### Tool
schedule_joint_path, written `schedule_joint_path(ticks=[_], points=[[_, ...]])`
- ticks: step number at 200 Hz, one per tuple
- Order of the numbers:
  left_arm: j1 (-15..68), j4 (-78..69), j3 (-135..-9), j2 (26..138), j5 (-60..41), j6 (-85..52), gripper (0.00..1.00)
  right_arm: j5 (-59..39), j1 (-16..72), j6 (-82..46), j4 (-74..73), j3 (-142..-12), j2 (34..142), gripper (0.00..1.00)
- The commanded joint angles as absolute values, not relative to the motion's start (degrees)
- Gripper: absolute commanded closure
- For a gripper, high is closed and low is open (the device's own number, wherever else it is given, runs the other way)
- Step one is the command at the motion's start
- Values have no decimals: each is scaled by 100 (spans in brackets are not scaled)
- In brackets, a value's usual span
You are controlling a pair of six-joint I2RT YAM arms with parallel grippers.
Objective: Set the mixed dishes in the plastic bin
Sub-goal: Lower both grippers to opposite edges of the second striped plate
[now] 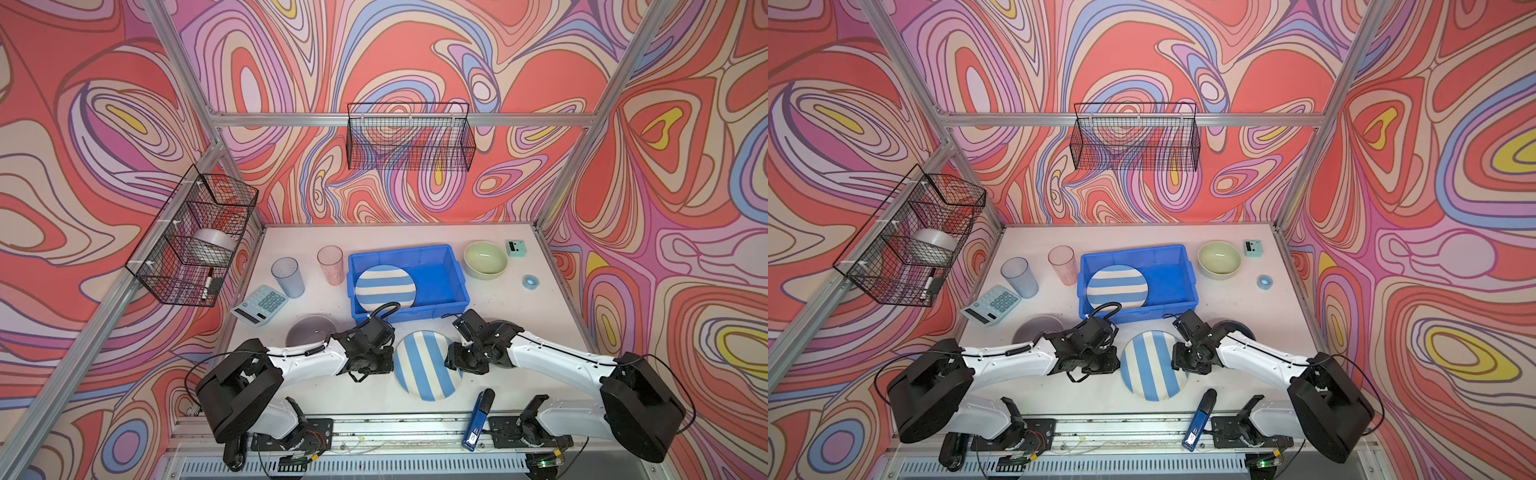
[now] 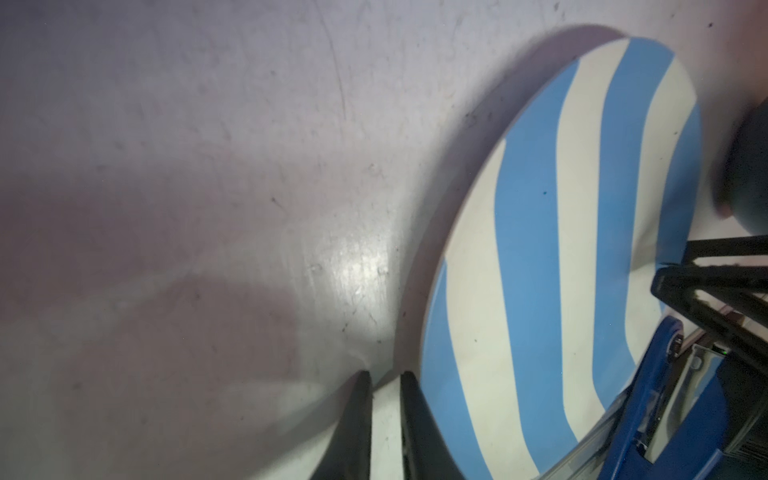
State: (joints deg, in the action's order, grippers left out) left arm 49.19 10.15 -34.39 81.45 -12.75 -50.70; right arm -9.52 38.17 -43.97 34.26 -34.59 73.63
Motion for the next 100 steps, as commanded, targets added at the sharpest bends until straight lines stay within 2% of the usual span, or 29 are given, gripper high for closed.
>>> schedule_joint_path(ticks=[1,24,56,100], points=[[4957,1442,-3430,7748,-1024,-5308,75,-1085,3814,-4317,3235,-3499,7374,44],[4957,2034,-3550,7307,-608,-5344,72,-1077,3814,-4307,3237,-3511,7400,45],[4957,1988,-3577,7190,-683,-5207,72,-1098,3814,-4302,3197,-3516,7422,46],[4964,1111,-3507,7876,-1113,-5098,80,-1189,3812,-4301,3051,-3446,7504,46]])
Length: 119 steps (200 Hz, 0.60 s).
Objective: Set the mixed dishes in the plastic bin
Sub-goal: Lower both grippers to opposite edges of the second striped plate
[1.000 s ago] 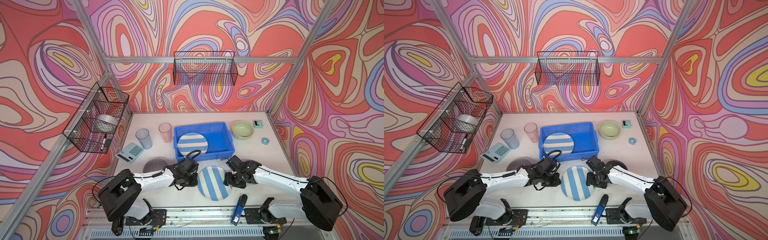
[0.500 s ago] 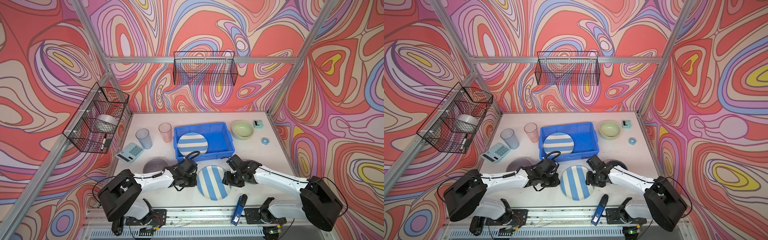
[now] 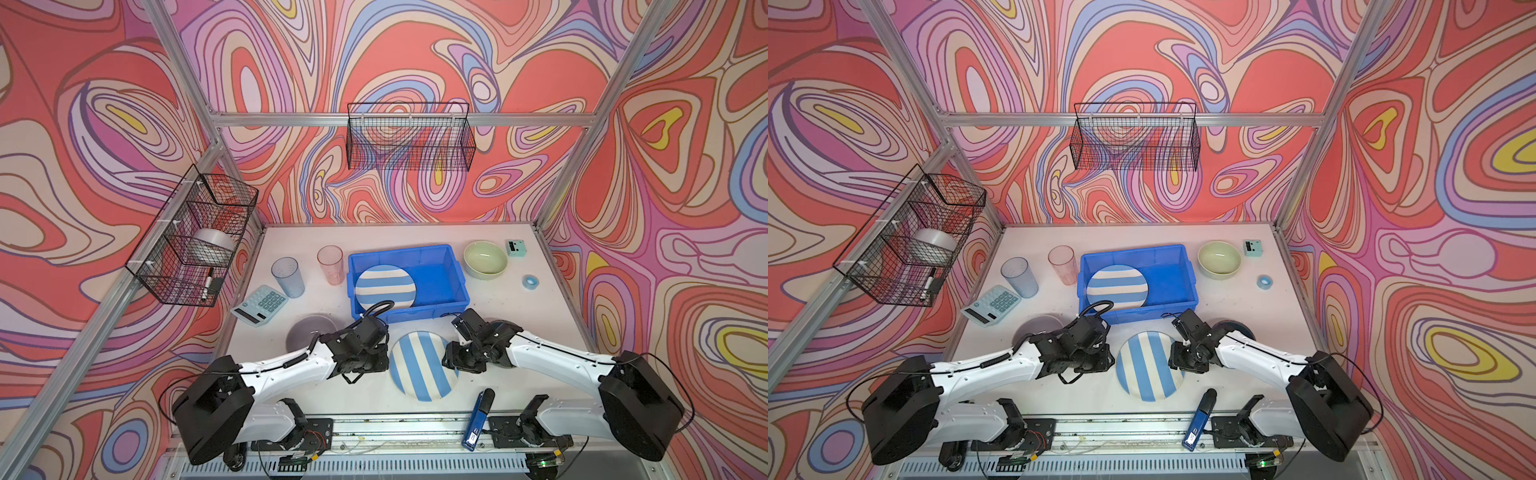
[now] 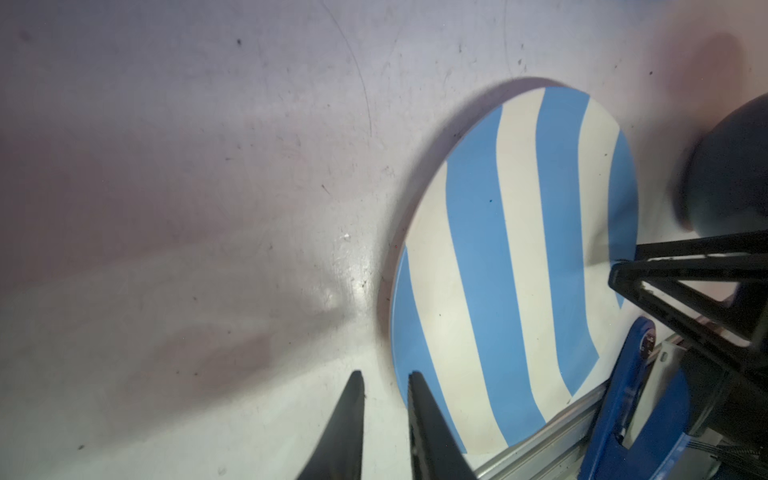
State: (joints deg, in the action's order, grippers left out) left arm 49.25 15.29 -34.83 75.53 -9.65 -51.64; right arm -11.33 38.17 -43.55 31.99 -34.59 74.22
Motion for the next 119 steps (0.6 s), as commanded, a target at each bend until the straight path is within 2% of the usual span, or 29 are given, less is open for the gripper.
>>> schedule_joint_path(ticks=[1,119], points=[[4965,1109,-3511,7889,-1106,-5098,80,-1192,3813,-4304,3051,-3446,7501,46],[4971,637,-3020,8636,-982,-5460,88,-1512,3806,-4135,2861,-3410,7172,52]])
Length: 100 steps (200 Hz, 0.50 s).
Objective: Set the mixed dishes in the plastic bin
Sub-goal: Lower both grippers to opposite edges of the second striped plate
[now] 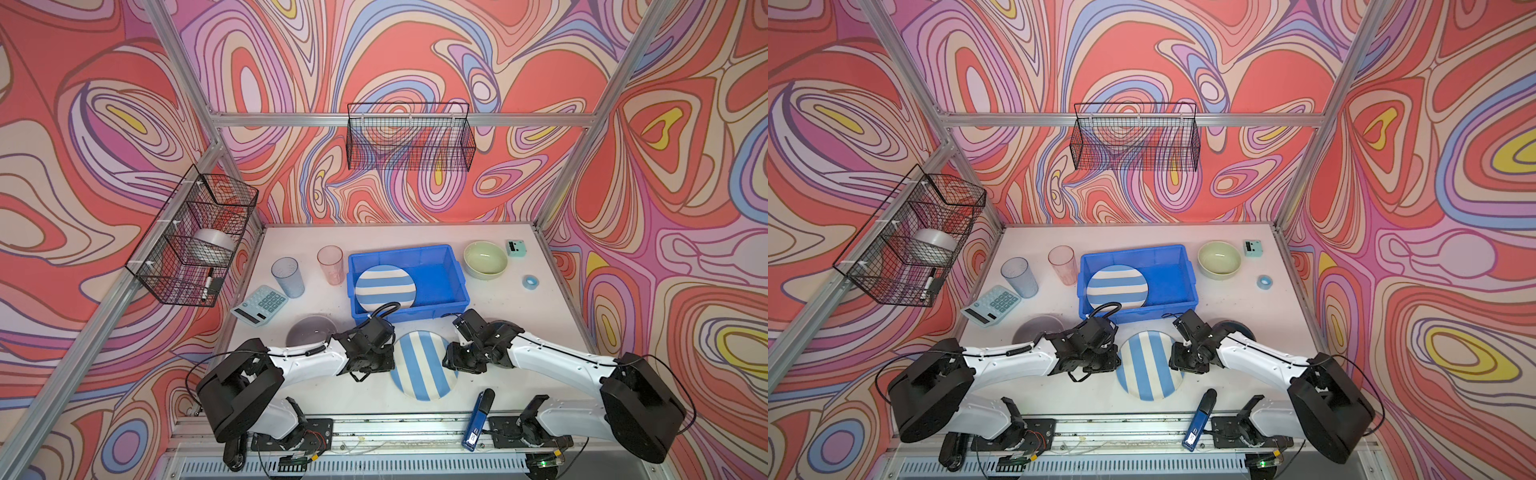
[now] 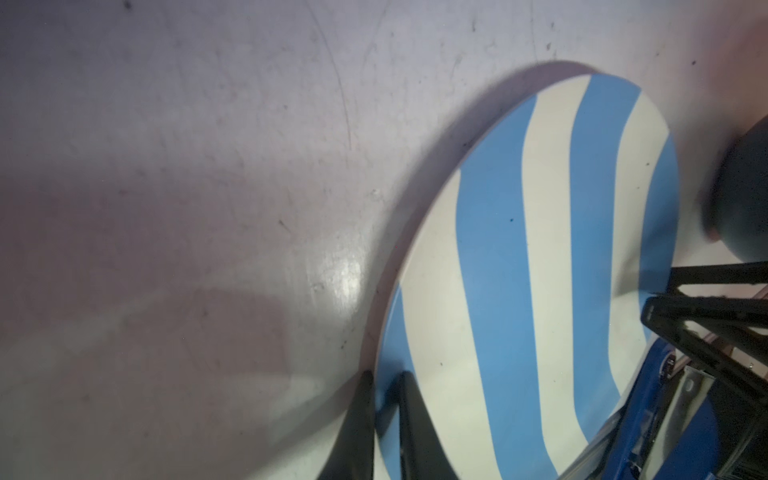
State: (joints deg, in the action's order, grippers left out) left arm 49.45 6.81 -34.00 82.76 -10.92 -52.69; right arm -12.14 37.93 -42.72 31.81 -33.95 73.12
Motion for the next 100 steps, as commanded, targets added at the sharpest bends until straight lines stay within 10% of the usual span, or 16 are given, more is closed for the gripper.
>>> schedule_joint_path(ticks=[1,100], points=[[4973,626,-3017,8642,-983,-5468,88,-1516,3806,-4133,2863,-3410,7163,52],[4974,593,-2731,8754,-912,-5546,88,-804,3796,-3995,4027,-4046,6981,52]])
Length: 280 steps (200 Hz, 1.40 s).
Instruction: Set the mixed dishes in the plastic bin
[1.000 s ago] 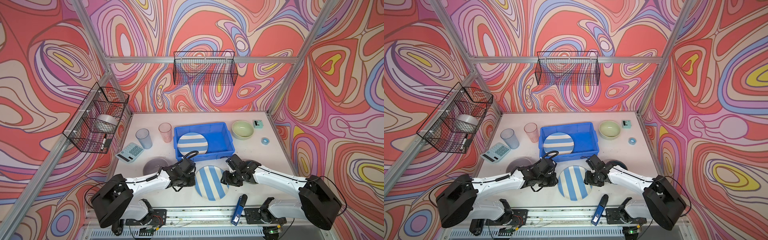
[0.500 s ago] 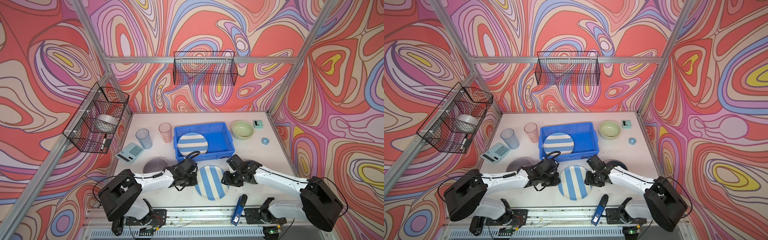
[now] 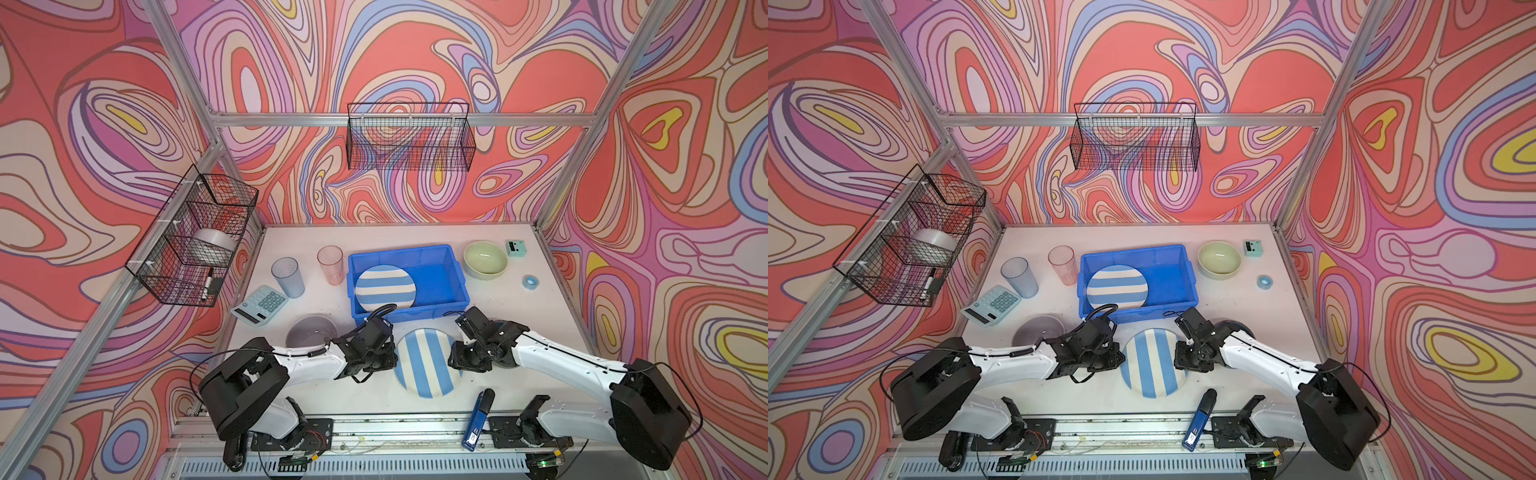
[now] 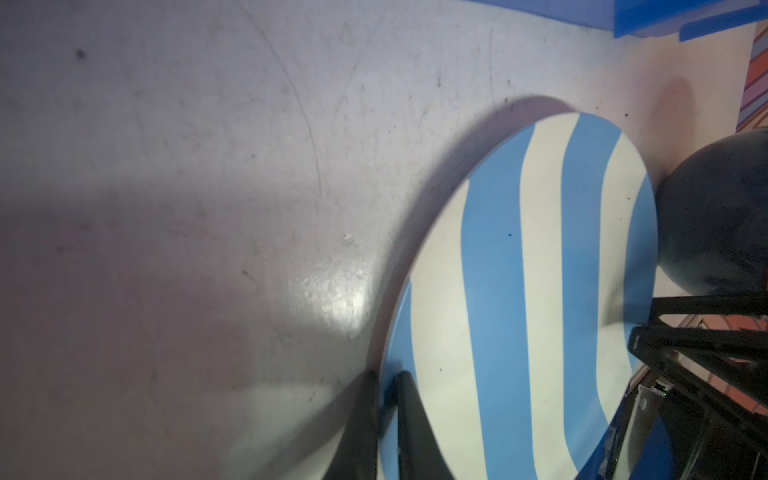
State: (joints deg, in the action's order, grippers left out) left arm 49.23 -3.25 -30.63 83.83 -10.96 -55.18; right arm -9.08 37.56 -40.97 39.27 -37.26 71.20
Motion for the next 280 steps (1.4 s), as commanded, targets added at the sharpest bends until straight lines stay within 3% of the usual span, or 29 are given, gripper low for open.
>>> schedule_joint_path(ticks=[1,102,132,161,210,280], points=[[4974,595,-2732,8754,-913,-5546,88,-802,3796,-3997,4035,-4053,6984,52],[4967,571,-2595,8834,-882,-5589,88,-310,3788,-4113,4260,-4031,7159,47],[4971,510,-2532,8824,-893,-5634,88,-173,3789,-4149,4268,-3998,7263,39],[4972,521,-2492,8783,-887,-5651,88,-293,3744,-4192,4045,-3817,7339,37],[4966,499,-2455,8806,-901,-5649,89,-1037,3683,-4314,2933,-3290,7256,41],[4973,379,-2299,8802,-964,-5625,89,-1424,3665,-4200,2637,-3235,6632,62]])
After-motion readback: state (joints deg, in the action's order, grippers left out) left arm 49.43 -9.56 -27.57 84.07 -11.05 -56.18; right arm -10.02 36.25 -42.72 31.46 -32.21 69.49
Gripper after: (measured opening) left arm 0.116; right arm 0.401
